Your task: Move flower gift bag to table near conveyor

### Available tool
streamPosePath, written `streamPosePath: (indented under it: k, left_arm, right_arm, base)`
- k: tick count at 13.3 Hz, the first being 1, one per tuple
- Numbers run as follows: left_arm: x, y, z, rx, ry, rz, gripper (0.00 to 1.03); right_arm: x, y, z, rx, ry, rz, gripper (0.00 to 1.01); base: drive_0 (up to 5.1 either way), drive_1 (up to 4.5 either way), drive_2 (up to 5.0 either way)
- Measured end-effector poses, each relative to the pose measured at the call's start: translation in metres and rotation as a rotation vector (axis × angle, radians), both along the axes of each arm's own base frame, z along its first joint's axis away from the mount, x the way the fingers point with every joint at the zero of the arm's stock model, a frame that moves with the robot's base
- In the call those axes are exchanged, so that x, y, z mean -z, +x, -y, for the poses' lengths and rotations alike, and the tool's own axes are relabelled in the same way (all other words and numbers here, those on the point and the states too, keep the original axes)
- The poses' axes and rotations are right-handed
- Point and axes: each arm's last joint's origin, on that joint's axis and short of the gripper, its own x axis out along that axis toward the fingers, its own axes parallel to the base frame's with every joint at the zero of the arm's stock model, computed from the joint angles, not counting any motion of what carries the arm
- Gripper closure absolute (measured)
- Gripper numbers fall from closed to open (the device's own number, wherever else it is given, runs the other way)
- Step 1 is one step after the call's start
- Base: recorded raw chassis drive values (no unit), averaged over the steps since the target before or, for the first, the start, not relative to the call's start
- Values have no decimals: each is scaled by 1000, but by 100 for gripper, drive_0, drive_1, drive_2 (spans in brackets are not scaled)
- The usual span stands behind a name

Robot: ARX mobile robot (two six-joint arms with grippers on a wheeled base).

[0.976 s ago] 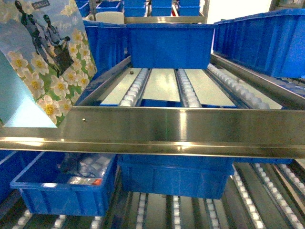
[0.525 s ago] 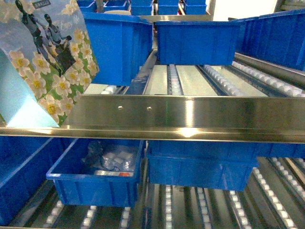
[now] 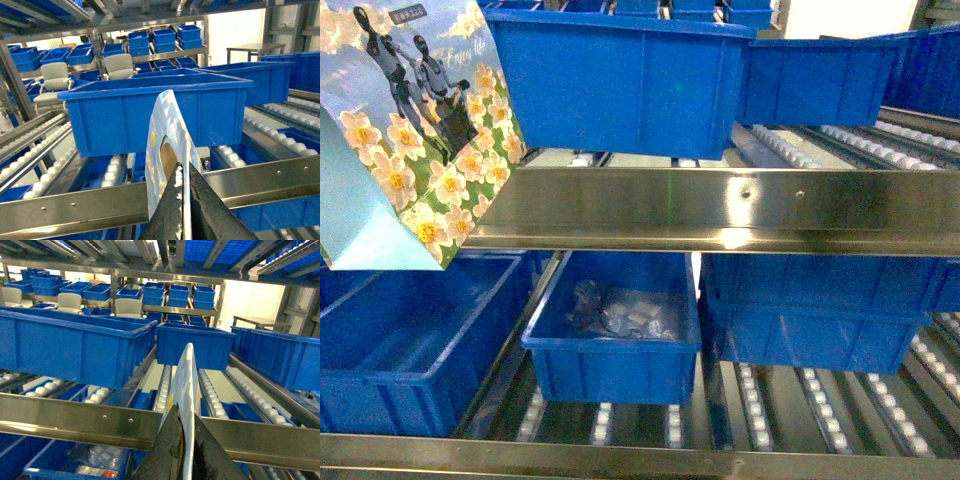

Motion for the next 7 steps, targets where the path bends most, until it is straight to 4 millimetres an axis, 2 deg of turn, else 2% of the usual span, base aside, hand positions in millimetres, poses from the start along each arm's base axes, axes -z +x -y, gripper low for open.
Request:
streamPosePath:
  k: [7]
  left_arm:
    - [0,0,0,0,-1,2,101]
  right_arm:
    - [0,0,0,0,0,0,98]
  base:
    - [-459,53,400]
